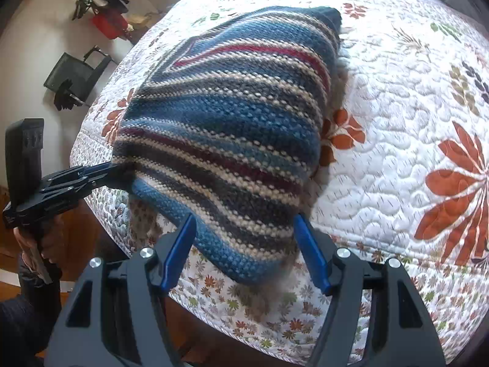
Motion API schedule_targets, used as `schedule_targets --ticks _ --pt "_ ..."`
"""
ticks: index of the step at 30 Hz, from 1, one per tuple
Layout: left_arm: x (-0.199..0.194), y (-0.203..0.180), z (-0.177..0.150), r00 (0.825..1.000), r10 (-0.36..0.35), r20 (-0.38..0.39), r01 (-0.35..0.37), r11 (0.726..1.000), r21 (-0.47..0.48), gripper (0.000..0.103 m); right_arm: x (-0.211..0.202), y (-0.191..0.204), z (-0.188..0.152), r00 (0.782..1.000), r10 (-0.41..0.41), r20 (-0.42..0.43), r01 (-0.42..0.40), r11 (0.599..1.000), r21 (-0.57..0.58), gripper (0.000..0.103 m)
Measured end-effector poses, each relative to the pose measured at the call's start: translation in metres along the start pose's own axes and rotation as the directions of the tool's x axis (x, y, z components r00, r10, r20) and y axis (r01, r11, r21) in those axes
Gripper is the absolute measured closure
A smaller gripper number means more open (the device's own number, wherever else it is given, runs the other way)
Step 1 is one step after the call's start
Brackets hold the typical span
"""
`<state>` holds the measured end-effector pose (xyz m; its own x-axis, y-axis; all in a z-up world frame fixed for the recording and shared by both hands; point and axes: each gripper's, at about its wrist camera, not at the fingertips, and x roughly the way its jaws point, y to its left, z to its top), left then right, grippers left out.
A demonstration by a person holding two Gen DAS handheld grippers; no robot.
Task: Fold small clothes
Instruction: 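Grasp the bundle edge with the left tool to square it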
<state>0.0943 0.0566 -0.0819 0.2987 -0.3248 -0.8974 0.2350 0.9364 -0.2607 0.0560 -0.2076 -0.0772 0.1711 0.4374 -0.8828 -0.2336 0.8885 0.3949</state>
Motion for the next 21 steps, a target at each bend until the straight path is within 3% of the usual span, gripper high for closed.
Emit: schedule_targets --ticks 3,7,11,16,21 --pt "0.005 -0.001 -0.001 0.999 -0.030 -0.018 0.030 0.999 0.016 0.084 -0.001 -0.001 -0.002 1.000 0.002 -0.002 -0.002 1.000 0.007 0.037" --pt "-0.003 0.016 -0.002 0.997 -0.080 -0.006 0.079 0.996 -0.049 0.089 -0.001 0.003 0.000 1.000 -0.006 -0.005 0.006 1.000 0.002 0.037" --pt "-0.027 0.040 -0.005 0.996 -0.066 0.051 0.070 0.995 -0.077 0.090 -0.003 0.004 0.000 1.000 -0.001 0.003 0.001 1.000 0.003 0.037" --pt "0.012 0.048 -0.016 0.999 -0.024 -0.044 0.020 0.996 -0.082 0.090 0.013 -0.004 -0.004 0.999 -0.020 -0.041 0.021 0.999 0.024 0.037" --pt "-0.006 0.031 -0.012 1.000 -0.028 -0.007 0.028 0.998 -0.053 0.085 0.021 -0.016 -0.008 0.997 0.040 -0.064 -0.035 0.996 0.081 0.036"
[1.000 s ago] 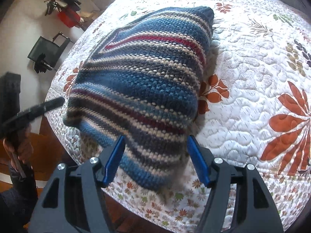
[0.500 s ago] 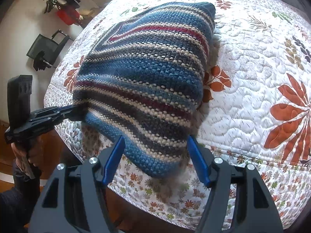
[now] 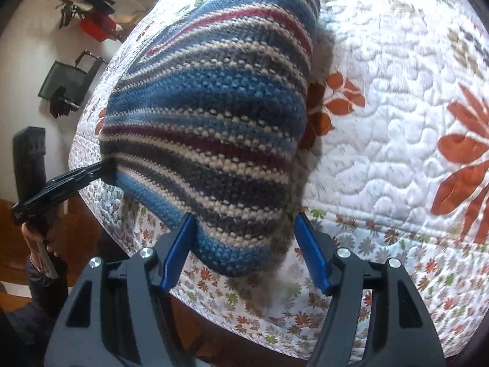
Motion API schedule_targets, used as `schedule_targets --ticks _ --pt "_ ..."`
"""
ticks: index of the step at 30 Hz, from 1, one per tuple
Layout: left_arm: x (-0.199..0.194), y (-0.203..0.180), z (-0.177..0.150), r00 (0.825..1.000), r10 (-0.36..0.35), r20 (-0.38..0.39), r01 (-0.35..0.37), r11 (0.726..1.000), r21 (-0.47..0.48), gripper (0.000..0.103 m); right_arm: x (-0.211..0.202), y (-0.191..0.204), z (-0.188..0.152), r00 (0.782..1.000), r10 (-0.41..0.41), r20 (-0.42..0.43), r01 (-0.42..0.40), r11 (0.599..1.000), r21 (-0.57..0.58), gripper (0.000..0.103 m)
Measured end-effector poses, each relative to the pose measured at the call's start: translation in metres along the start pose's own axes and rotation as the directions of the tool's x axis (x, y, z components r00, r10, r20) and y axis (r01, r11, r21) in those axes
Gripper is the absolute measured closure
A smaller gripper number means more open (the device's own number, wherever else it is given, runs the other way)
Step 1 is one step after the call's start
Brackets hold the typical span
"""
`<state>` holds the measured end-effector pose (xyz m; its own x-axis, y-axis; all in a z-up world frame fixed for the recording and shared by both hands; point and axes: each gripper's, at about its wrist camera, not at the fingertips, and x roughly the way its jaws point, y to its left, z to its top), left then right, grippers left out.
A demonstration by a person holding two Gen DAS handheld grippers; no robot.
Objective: Fold small clothes
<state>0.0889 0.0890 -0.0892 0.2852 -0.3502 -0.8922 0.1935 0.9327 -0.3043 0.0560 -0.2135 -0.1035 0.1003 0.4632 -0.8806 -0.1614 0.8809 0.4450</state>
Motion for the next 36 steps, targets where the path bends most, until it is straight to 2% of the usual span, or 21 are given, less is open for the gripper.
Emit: schedule_targets --ticks 4,6,7,8,9,11,14,16,19,21,24,26,28,29,31,33,34,36 --pt "-0.015 -0.012 0.006 0.999 -0.009 0.036 0.009 1.000 0.012 0.078 0.004 -0.002 0.000 1.000 0.028 -0.014 -0.028 1.000 -0.002 0.035" --pt "-0.008 -0.017 0.012 1.000 0.007 0.023 -0.008 1.000 0.018 0.078 0.010 -0.002 0.001 0.999 0.042 -0.025 -0.042 0.999 -0.001 0.035" --pt "-0.002 -0.015 0.014 1.000 0.012 0.016 -0.012 1.000 0.016 0.078 0.014 -0.002 0.001 0.998 0.051 -0.031 -0.051 0.999 0.003 0.041" --pt "0.007 -0.013 0.017 1.000 0.016 -0.005 -0.016 1.000 0.000 0.078 0.017 -0.003 0.000 0.997 0.065 -0.035 -0.065 0.998 0.007 0.057" --pt "0.014 -0.009 0.020 0.999 0.024 -0.030 -0.025 0.999 -0.021 0.076 0.019 -0.003 0.000 0.995 0.092 -0.039 -0.092 0.996 0.013 0.059" --pt "0.021 -0.007 0.020 0.999 0.020 -0.044 -0.022 0.999 -0.045 0.077 0.013 0.001 -0.001 0.995 0.093 -0.025 -0.094 0.995 -0.015 0.074" --pt "0.020 -0.010 0.019 0.999 0.041 -0.033 -0.042 0.999 -0.033 0.079 -0.005 0.012 -0.004 0.993 0.115 0.001 -0.115 0.991 -0.065 0.078" --pt "0.022 -0.009 0.017 0.998 0.055 -0.035 -0.056 0.998 -0.033 0.079 -0.011 0.022 -0.006 0.996 0.083 0.015 -0.081 0.989 -0.126 0.079" --pt "0.031 -0.007 0.017 0.997 0.051 -0.056 -0.053 0.998 -0.041 0.080 0.009 0.022 -0.009 0.999 -0.026 -0.028 0.022 0.988 -0.153 0.079" --pt "0.039 -0.009 0.019 0.996 0.051 -0.069 -0.054 0.998 -0.036 0.080 0.018 0.017 -0.011 0.998 -0.039 -0.042 0.032 0.989 -0.146 0.079" --pt "0.034 -0.015 0.022 0.996 0.056 -0.072 -0.058 0.998 -0.021 0.079 0.012 0.015 -0.008 0.999 -0.007 -0.045 0.001 0.991 -0.132 0.075" --pt "0.026 -0.018 0.025 0.997 0.039 -0.071 -0.041 0.999 -0.028 0.075 -0.002 0.015 -0.005 0.999 0.005 -0.036 -0.010 0.990 -0.143 0.059" --pt "0.010 -0.015 0.030 0.999 0.014 -0.044 -0.015 0.999 -0.038 0.063 -0.020 0.015 -0.001 1.000 0.003 -0.016 -0.006 0.986 -0.167 0.042" --pt "0.001 -0.012 0.036 1.000 0.001 -0.020 -0.002 0.999 -0.045 0.056 -0.030 0.016 -0.003 1.000 0.002 0.008 0.000 0.985 -0.175 0.037" --pt "-0.007 -0.006 0.048 1.000 -0.022 0.000 0.022 0.998 -0.063 0.054 -0.051 0.011 0.006 0.998 0.031 0.047 -0.023 0.987 -0.157 0.035" --pt "-0.009 0.000 0.066 1.000 -0.014 0.013 0.015 0.997 -0.082 0.054 -0.068 0.002 0.024 0.993 0.090 0.075 -0.082 0.991 -0.110 0.032" --pt "-0.005 0.002 0.075 1.000 -0.014 0.015 0.015 0.997 -0.077 0.054 -0.073 -0.002 0.033 0.992 0.092 0.086 -0.083 0.992 -0.099 0.031" --pt "0.009 0.000 0.097 1.000 -0.026 -0.005 0.026 0.997 -0.075 0.053 -0.079 -0.010 0.057 0.992 0.041 0.118 -0.031 0.996 -0.084 0.030"
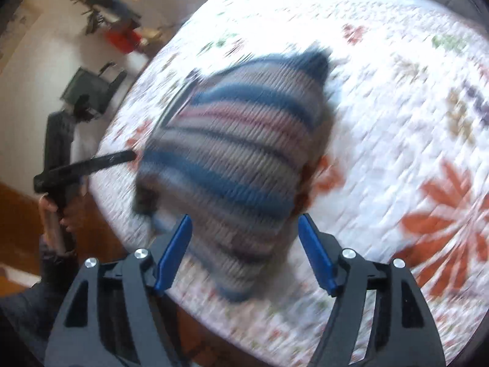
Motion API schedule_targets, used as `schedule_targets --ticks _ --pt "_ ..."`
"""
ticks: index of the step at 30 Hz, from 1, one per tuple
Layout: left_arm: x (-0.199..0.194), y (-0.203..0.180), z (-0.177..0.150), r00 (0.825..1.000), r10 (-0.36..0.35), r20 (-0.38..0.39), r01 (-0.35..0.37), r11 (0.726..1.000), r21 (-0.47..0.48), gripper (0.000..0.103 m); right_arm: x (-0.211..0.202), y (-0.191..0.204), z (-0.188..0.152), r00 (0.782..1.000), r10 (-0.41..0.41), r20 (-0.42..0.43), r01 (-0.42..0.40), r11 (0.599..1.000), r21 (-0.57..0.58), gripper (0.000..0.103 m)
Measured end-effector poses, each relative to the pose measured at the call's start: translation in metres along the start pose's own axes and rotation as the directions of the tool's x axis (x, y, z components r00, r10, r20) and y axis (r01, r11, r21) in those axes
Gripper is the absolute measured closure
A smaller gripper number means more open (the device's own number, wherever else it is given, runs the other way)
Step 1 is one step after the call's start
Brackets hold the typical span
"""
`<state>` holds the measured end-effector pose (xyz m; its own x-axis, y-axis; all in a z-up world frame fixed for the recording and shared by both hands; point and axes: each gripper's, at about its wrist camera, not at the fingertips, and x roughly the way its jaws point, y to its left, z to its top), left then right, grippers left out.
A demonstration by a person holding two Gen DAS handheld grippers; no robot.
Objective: Fold small clothes
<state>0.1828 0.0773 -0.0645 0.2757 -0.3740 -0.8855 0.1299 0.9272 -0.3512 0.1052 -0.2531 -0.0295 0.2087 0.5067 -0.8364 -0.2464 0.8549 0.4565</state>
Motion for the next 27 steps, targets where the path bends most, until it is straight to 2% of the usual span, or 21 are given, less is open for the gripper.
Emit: schedule_targets --ticks 2,5,7,11,12,13,15,16,18,20,23,27 --pt "0.016 -0.002 0.020 1.000 -0.004 -0.013 0.004 1.000 0.003 0.053 0.004 -0.010 0.022 1.000 -0.027 0.002 0.027 0.999 0.022 0.030" --pt "0.039 -0.012 0.048 0.999 0.030 -0.019 -0.030 0.999 0.015 0.053 0.021 -0.021 0.050 0.997 -0.077 -0.009 0.078 0.996 0.037 0.029" --pt "0.048 -0.013 0.058 0.999 0.020 -0.026 -0.019 1.000 0.004 0.052 0.033 -0.028 0.064 0.995 -0.096 -0.029 0.097 0.994 0.049 0.028" --pt "0.067 -0.014 0.073 0.999 0.022 -0.028 -0.022 1.000 0.011 0.050 0.060 -0.040 0.081 0.996 -0.069 -0.057 0.074 0.994 0.085 0.024" --pt "0.070 -0.016 0.074 0.999 0.017 -0.031 -0.017 1.000 0.019 0.052 0.068 -0.041 0.085 0.997 -0.055 -0.062 0.061 0.994 0.094 0.023" --pt "0.074 -0.018 0.074 0.999 0.017 -0.032 -0.016 1.000 0.026 0.060 0.072 -0.043 0.088 0.997 -0.042 -0.065 0.048 0.994 0.101 0.023" --pt "0.078 -0.024 0.072 0.999 0.037 -0.027 -0.035 0.998 0.061 0.068 0.081 -0.046 0.093 0.998 -0.008 -0.069 0.016 0.993 0.118 0.024" --pt "0.079 -0.027 0.072 0.999 0.051 -0.014 -0.050 0.996 0.074 0.074 0.083 -0.047 0.095 0.998 0.007 -0.070 0.002 0.992 0.122 0.029" --pt "0.078 -0.030 0.072 0.997 0.072 0.012 -0.072 0.992 0.099 0.078 0.084 -0.048 0.096 0.998 0.030 -0.060 -0.022 0.991 0.129 0.037" --pt "0.076 -0.032 0.069 0.996 0.084 0.033 -0.088 0.989 0.115 0.080 0.082 -0.046 0.098 0.998 0.037 -0.053 -0.031 0.993 0.117 0.053" --pt "0.073 -0.034 0.068 0.995 0.089 0.050 -0.095 0.989 0.116 0.082 0.073 -0.039 0.098 0.999 0.036 -0.031 -0.034 0.996 0.077 0.061" --pt "0.065 -0.032 0.068 0.993 0.090 0.072 -0.097 0.989 0.109 0.086 0.062 -0.026 0.096 1.000 0.023 -0.001 -0.023 1.000 0.018 0.063"
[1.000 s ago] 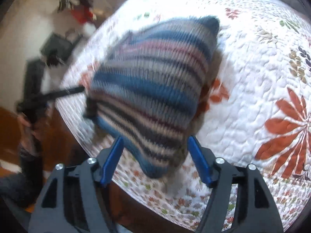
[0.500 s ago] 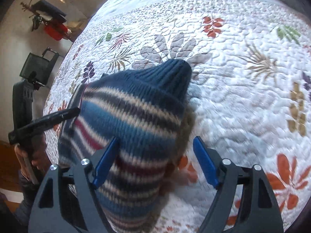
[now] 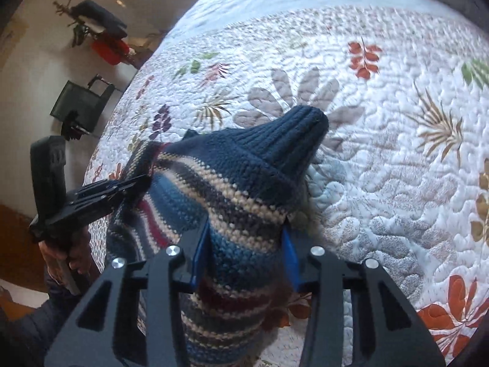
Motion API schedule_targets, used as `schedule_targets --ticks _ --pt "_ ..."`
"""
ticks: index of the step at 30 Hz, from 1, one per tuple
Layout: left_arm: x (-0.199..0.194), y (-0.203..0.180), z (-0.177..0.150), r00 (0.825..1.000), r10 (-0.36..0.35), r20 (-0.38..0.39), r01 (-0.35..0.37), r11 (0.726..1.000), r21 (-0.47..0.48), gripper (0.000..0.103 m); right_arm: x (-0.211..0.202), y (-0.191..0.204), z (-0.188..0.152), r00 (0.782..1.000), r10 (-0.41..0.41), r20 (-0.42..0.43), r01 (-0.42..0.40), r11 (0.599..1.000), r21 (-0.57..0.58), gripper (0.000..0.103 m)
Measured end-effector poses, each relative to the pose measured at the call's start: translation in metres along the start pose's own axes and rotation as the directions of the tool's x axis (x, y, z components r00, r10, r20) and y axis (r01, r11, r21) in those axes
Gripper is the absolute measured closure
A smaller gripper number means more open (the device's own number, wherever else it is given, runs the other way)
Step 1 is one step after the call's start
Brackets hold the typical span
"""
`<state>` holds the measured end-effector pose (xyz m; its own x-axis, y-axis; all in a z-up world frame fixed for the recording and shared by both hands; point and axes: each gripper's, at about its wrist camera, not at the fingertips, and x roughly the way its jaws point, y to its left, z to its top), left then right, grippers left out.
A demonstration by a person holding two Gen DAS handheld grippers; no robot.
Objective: Fold small clothes
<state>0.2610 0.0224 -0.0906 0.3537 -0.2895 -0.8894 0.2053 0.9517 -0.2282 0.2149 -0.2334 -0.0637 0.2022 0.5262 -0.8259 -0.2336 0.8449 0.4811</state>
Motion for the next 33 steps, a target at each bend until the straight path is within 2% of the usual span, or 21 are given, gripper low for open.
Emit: schedule_targets --ticks 3,6,11,20,23,30,32,33 --pt "-0.007 0.005 -0.001 1.000 0.003 0.016 -0.003 1.000 -0.003 0.091 -0.003 0.008 0.001 1.000 -0.001 0.016 0.001 0.999 -0.036 0.063" --pt "-0.009 0.010 -0.002 1.000 0.000 0.025 0.000 1.000 -0.010 0.091 -0.001 0.010 0.005 1.000 0.000 0.025 0.001 0.999 -0.049 0.063" --pt "0.002 0.013 -0.003 1.000 -0.005 0.013 0.005 1.000 -0.009 0.090 0.016 -0.007 0.004 1.000 -0.013 0.010 0.013 1.000 -0.006 0.062" --pt "0.007 0.006 -0.005 0.999 0.041 0.014 -0.041 0.999 0.006 0.088 0.023 -0.009 0.003 0.998 -0.055 0.013 0.055 0.998 -0.010 0.055" --pt "0.004 0.001 -0.005 0.998 0.060 0.015 -0.060 0.998 0.016 0.084 0.021 -0.007 0.001 0.998 -0.060 0.017 0.060 0.998 -0.010 0.049" --pt "-0.008 -0.004 -0.011 0.997 0.074 0.023 -0.075 0.997 0.017 0.079 0.014 -0.007 -0.003 0.998 -0.053 0.028 0.053 0.998 0.017 0.049" --pt "-0.014 -0.005 -0.014 0.997 0.077 0.028 -0.078 0.997 0.020 0.076 0.010 -0.005 -0.007 0.998 -0.053 0.031 0.053 0.998 0.018 0.048" --pt "-0.016 -0.005 -0.015 0.997 0.076 0.027 -0.077 0.997 0.019 0.071 0.008 -0.004 -0.009 0.998 -0.055 0.032 0.054 0.998 0.018 0.048"
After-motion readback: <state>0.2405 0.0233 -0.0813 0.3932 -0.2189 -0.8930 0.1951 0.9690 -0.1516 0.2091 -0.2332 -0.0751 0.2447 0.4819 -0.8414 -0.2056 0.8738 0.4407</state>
